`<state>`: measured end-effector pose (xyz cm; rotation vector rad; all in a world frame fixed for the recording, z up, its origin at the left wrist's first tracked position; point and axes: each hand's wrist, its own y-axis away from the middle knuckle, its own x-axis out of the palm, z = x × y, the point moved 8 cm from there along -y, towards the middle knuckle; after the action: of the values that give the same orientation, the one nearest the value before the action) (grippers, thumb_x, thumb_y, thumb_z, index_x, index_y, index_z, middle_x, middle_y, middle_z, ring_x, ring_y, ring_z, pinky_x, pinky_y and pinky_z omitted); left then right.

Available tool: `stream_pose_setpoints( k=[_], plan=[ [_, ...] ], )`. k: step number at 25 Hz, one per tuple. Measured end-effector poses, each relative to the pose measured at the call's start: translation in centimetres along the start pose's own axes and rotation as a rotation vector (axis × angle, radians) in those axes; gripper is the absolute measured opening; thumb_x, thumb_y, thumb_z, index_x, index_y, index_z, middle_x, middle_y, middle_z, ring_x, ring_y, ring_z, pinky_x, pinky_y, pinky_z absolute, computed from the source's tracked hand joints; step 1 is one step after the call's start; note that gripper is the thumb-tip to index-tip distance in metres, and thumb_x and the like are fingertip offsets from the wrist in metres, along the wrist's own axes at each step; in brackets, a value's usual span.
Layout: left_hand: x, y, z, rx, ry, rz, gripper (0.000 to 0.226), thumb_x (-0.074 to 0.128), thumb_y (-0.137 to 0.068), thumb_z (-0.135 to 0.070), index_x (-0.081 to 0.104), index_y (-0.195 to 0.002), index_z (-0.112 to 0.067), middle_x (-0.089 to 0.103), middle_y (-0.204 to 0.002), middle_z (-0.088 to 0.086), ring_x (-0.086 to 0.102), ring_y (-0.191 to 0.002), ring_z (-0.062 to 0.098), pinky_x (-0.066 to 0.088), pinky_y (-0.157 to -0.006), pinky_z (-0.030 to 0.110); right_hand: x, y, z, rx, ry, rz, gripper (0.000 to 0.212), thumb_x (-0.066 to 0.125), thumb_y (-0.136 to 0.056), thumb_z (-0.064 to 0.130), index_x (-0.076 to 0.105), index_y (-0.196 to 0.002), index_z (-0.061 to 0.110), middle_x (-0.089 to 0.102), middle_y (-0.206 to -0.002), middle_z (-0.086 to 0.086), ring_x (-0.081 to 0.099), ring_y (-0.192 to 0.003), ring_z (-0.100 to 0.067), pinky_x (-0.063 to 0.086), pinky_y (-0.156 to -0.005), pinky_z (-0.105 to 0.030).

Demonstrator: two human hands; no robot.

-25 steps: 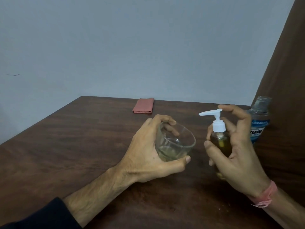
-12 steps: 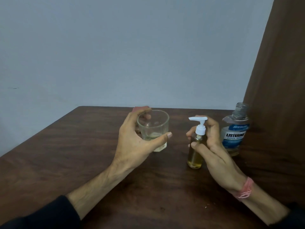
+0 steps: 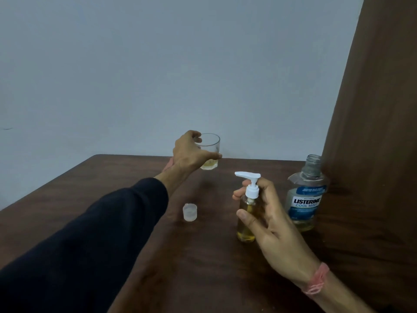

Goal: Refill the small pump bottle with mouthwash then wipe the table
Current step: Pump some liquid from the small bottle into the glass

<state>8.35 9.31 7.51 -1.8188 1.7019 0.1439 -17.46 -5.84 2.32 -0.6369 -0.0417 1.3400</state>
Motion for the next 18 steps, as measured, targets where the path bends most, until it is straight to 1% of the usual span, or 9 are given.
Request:
stream_pose_setpoints(
  k=[2, 3, 5, 7, 9, 13, 15, 16, 18],
  plan=[
    [1.4, -2.0, 0.2, -0.032, -0.019, 0.001, 0.112, 0.113, -0.056, -0.047, 0.063, -0.152, -0.017, 0.075, -0.141, -0.001, 0.072, -0.129, 0.023, 0.060, -0.111, 0.041, -0.2, -0.2, -0.3, 0.016, -0.021, 0.009, 0.053, 0.067, -0.107, 0.018, 0.046, -0.141, 0.053, 0.066, -0.134, 0.024, 0.063, -0.132, 0.002, 0.056, -0.096, -0.014],
    [2.0, -2.8, 0.4, -0.049, -0.020, 0.003, 0.112, 0.113, -0.057, -0.046, 0.062, -0.153, -0.016, 0.075, -0.142, 0.000, 0.071, -0.133, 0.023, 0.058, -0.112, 0.039, -0.2, -0.3, -0.3, 0.012, -0.010, 0.016, 0.054, 0.066, -0.107, 0.019, 0.045, -0.141, 0.055, 0.065, -0.135, 0.025, 0.061, -0.133, 0.003, 0.055, -0.095, -0.013],
    [3.1, -3.8, 0.7, -0.068, -0.028, 0.014, 0.112, 0.113, -0.059, -0.044, 0.061, -0.154, -0.014, 0.074, -0.144, 0.002, 0.069, -0.136, 0.025, 0.056, -0.111, 0.039, -0.2, -0.3, -0.3, -0.002, 0.028, 0.020, 0.054, 0.066, -0.108, 0.019, 0.043, -0.141, 0.055, 0.063, -0.138, 0.026, 0.059, -0.135, 0.003, 0.054, -0.099, -0.014],
    [4.1, -4.4, 1.3, -0.077, -0.055, 0.025, 0.111, 0.112, -0.060, -0.045, 0.062, -0.153, -0.013, 0.074, -0.143, 0.003, 0.069, -0.137, 0.026, 0.056, -0.112, 0.040, -0.2, -0.3, -0.4, -0.013, 0.028, 0.016, 0.053, 0.065, -0.108, 0.017, 0.044, -0.143, 0.051, 0.063, -0.138, 0.024, 0.059, -0.136, 0.000, 0.053, -0.100, -0.014],
    [4.7, -4.8, 2.0, -0.102, -0.086, 0.026, 0.109, 0.112, -0.060, -0.047, 0.063, -0.152, -0.013, 0.075, -0.142, 0.002, 0.069, -0.138, 0.026, 0.054, -0.111, 0.038, -0.1, -0.3, -0.4, -0.014, 0.025, 0.025, 0.053, 0.065, -0.108, 0.016, 0.044, -0.145, 0.049, 0.063, -0.138, 0.023, 0.059, -0.136, -0.002, 0.054, -0.099, -0.014],
    [5.2, -4.7, 2.2, -0.118, -0.107, 0.047, 0.108, 0.111, -0.062, -0.045, 0.062, -0.153, -0.015, 0.075, -0.145, 0.002, 0.067, -0.141, 0.025, 0.052, -0.110, 0.035, -0.1, -0.3, -0.6, -0.006, -0.021, 0.037, 0.053, 0.065, -0.108, 0.014, 0.045, -0.147, 0.043, 0.063, -0.137, 0.020, 0.062, -0.132, -0.004, 0.056, -0.091, -0.011],
    [5.3, -4.4, 1.8, -0.131, -0.102, 0.101, 0.114, 0.111, -0.064, -0.040, 0.054, -0.158, -0.010, 0.068, -0.152, 0.006, 0.063, -0.146, 0.028, 0.051, -0.115, 0.038, -0.1, -0.4, -0.6, -0.015, -0.017, 0.036, 0.052, 0.065, -0.108, 0.013, 0.045, -0.147, 0.040, 0.063, -0.137, 0.021, 0.061, -0.133, -0.003, 0.054, -0.094, -0.011],
    [5.2, -4.0, 1.5, -0.141, -0.105, 0.128, 0.118, 0.112, -0.065, -0.038, 0.049, -0.159, -0.007, 0.062, -0.157, 0.009, 0.059, -0.149, 0.031, 0.052, -0.117, 0.041, 0.0, -0.4, -0.6, -0.022, -0.010, 0.038, 0.051, 0.065, -0.107, 0.013, 0.045, -0.147, 0.038, 0.062, -0.138, 0.023, 0.059, -0.135, -0.002, 0.053, -0.097, -0.011],
    [3.8, -2.4, 0.5, -0.129, -0.109, 0.115, 0.121, 0.110, -0.069, -0.036, 0.041, -0.162, -0.003, 0.049, -0.165, 0.013, 0.052, -0.154, 0.034, 0.051, -0.122, 0.046, 0.1, -0.4, -0.5, -0.016, -0.029, 0.049, 0.051, 0.065, -0.107, 0.013, 0.045, -0.147, 0.038, 0.062, -0.139, 0.025, 0.059, -0.136, 0.000, 0.053, -0.098, -0.011]
  ],
)
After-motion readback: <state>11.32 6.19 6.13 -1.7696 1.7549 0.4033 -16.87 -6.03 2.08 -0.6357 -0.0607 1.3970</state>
